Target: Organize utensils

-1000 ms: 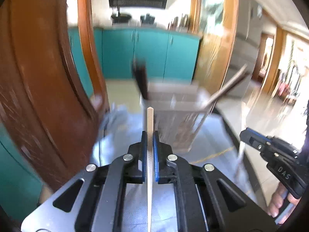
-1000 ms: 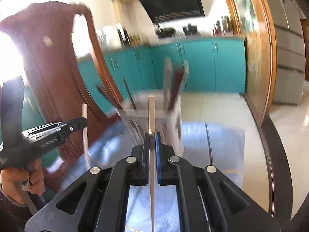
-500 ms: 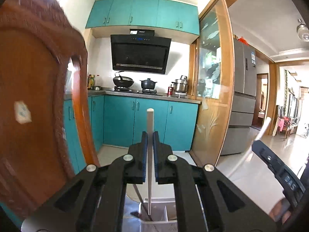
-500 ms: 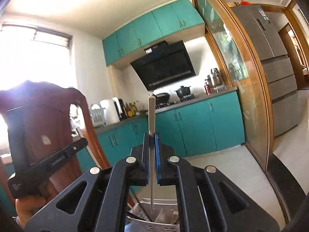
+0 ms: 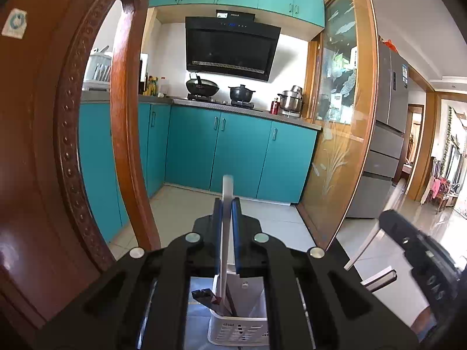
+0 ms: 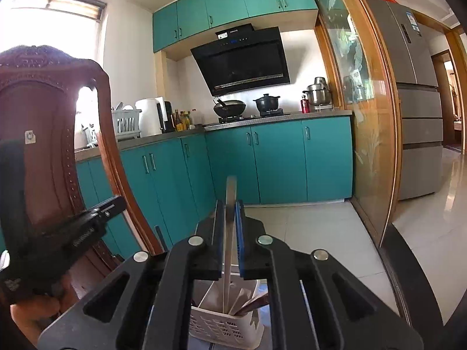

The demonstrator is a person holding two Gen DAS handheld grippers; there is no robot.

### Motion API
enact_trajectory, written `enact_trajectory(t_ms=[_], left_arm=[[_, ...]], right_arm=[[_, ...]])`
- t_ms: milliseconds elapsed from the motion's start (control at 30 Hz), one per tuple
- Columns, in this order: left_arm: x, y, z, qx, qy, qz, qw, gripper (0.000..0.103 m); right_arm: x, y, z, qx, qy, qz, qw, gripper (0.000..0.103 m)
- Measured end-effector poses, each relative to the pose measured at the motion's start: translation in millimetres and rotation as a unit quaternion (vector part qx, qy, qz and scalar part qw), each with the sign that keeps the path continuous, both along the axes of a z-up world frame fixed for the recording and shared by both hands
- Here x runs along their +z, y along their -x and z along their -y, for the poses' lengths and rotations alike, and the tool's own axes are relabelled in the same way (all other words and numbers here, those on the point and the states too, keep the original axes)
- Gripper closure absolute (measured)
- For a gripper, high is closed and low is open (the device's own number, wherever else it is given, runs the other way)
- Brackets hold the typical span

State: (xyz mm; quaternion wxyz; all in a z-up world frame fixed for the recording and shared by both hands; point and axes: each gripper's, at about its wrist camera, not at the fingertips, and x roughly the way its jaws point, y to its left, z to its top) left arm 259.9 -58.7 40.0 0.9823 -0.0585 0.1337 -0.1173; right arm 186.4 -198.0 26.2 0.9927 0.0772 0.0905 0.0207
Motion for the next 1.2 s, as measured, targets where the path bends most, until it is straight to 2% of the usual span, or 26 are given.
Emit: enact_trajectory(t_ms=[133, 233, 333, 400, 567, 667, 700, 800, 933, 1033, 1100, 1200], left_arm=[[5.6, 6.8, 1.4, -0.003, -0.002, 0.004, 1.0, 0.093], [7.2, 16.2, 1.4, -0.008, -0.004, 0.011, 0.9999, 0.089], [7.9, 30.2, 2.8, -0.006, -0.013, 0.026, 0.9996, 0.077], [7.0, 41.3, 2.3, -0.005, -0.021, 0.034, 0.9992, 0.066], [-2.9, 80.3, 3.5, -0.002, -0.05, 0.062, 0.9968, 0.041], [-18.9, 106.8, 4.7, -0.002, -0.073, 0.052, 0.996, 0.037], [-23.5, 116.7, 5.6, -0.004, -0.08, 0.044, 0.9958, 0.032], [-44.4, 161.1, 1.8, 0.018, -0.091, 0.038, 0.995, 0.016], [-69.3, 206.1, -4.2, 0.059, -0.096, 0.017, 0.9935, 0.014], [-76.8, 225.9, -10.1, 0.04, -0.091, -0.013, 0.9949, 0.01], [-75.6, 236.6, -13.5, 0.039, -0.095, -0.008, 0.9947, 0.003], [-67.3, 250.3, -17.9, 0.045, -0.107, -0.003, 0.9932, 0.003]], right_arm=[[2.1, 8.1, -2.3, 0.002, -0.001, 0.01, 1.0, 0.09], [9.0, 23.3, -3.7, 0.005, 0.002, 0.033, 0.999, 0.077], [13.7, 40.7, -4.5, 0.007, 0.009, 0.054, 0.998, 0.064], [13.7, 50.1, -4.6, 0.008, 0.01, 0.061, 0.998, 0.051], [5.6, 89.9, -7.6, 0.0, 0.025, 0.08, 0.997, 0.036], [-11.4, 117.8, -6.8, -0.005, 0.038, 0.068, 0.997, 0.029], [-20.8, 130.5, -6.9, -0.015, 0.048, 0.057, 0.997, 0.025], [-43.0, 158.4, -4.9, -0.033, 0.054, 0.032, 0.997, 0.023], [-76.6, 190.8, 6.0, -0.051, 0.021, -0.023, 0.998, 0.022], [-88.1, 204.4, 6.6, -0.056, 0.026, -0.055, 0.997, 0.021], [-88.4, 215.9, -0.2, -0.064, 0.046, -0.056, 0.995, 0.017], [-80.9, 236.1, -13.8, -0.066, 0.067, -0.035, 0.995, 0.007]])
